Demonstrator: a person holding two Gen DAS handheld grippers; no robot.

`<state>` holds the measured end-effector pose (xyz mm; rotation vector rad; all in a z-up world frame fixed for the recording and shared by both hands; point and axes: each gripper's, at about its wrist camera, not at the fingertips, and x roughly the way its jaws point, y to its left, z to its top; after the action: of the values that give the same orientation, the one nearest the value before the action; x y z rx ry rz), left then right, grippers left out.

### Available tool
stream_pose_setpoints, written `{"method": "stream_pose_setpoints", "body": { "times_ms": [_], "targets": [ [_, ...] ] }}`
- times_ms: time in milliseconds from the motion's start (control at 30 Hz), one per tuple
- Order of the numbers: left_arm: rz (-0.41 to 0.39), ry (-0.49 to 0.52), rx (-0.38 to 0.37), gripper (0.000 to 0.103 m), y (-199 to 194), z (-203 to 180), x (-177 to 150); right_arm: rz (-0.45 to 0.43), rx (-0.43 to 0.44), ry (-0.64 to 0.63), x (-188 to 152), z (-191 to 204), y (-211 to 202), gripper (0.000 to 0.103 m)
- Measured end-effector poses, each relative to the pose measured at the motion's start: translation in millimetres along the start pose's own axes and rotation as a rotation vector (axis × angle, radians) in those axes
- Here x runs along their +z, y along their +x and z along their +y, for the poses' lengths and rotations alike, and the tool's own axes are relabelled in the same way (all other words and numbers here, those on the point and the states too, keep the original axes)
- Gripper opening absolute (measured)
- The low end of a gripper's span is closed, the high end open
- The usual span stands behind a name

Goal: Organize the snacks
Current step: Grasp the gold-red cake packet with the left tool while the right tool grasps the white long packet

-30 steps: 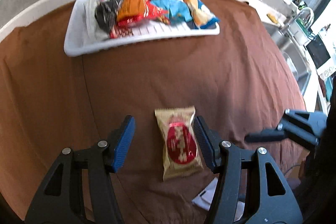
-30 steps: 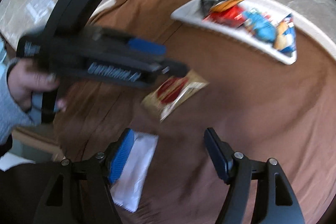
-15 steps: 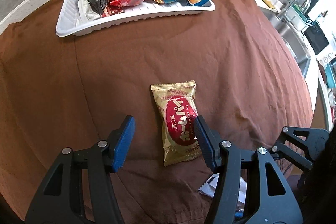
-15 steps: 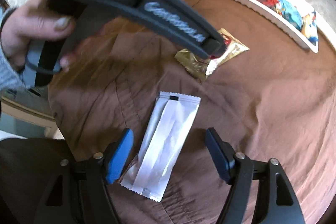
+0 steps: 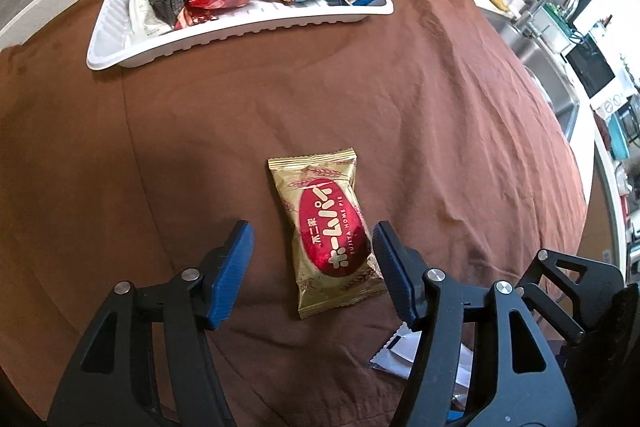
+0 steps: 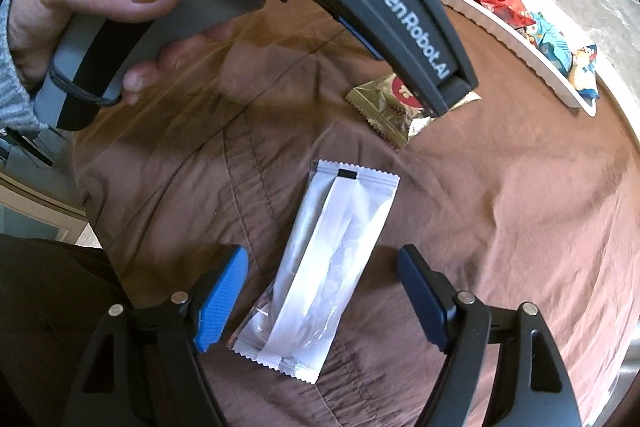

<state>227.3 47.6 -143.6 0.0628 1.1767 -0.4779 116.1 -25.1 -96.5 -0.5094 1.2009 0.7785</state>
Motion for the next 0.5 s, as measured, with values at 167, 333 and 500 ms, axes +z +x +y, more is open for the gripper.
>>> {"method": "stream_pose_setpoints", "body": {
  "times_ms": [167, 333, 500],
  "targets": [
    [0.011, 0.021, 0.021, 0.062, 5, -6, 3, -0.015, -0.004, 0.003, -4, 5, 0, 0.076],
    [0.007, 0.058, 0.035, 0.062, 9, -13, 4, -0.046, -0.010, -0.004, -9, 7, -9, 0.048],
    [-0.018, 0.061, 0.027, 0.034, 10, -14, 3, -0.056, 0.004, 0.002, -12, 7, -11, 0.036]
  ]
}}
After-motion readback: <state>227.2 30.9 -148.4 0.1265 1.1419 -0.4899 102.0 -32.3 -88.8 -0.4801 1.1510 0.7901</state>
